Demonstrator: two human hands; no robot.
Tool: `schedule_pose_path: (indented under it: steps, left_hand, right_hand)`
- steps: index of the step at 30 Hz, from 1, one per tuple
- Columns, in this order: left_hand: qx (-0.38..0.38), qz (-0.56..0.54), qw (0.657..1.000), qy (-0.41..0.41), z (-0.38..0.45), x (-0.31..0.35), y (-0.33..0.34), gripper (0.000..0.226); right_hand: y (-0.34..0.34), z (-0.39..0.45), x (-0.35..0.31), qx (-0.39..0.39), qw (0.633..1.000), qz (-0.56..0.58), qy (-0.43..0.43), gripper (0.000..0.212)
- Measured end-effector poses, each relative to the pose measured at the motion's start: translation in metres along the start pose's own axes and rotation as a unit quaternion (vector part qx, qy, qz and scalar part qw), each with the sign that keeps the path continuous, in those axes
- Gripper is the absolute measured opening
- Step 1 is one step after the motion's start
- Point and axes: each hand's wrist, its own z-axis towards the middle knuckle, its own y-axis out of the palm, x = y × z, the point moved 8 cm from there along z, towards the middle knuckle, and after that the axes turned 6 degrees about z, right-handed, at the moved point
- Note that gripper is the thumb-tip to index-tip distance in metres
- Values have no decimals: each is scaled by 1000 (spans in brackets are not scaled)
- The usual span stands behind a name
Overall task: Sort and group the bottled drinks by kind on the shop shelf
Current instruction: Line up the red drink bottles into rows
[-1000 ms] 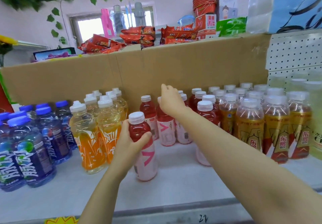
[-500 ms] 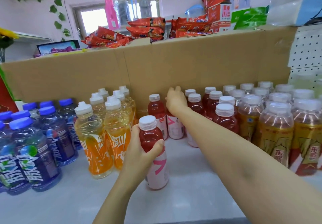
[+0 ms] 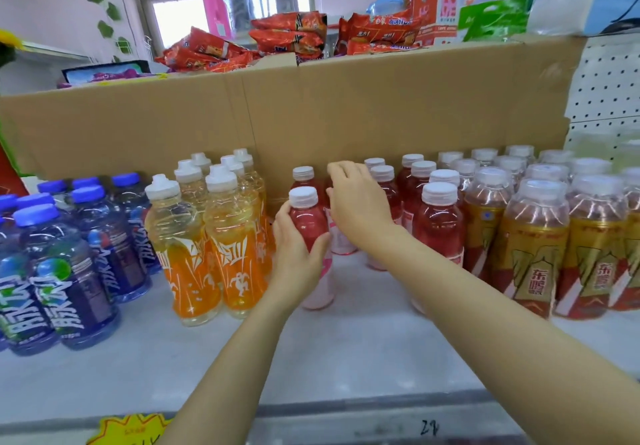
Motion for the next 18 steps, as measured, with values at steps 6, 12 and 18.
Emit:
schedule_pose_path:
  steps: [6,12,18]
  left_hand:
    - [0,21,998,-52,30,-9,13,76]
    - [8,34,995,-95,50,-18,26,77]
    - [-9,42,993,-109,57,-26,29,80]
  right_hand:
    - [-68,-55,-3,115,982,-74,-128,30]
    - [-113,-77,51,171,982,-54,-59,42]
    - [-85,-101,91,99,980,131,112,73]
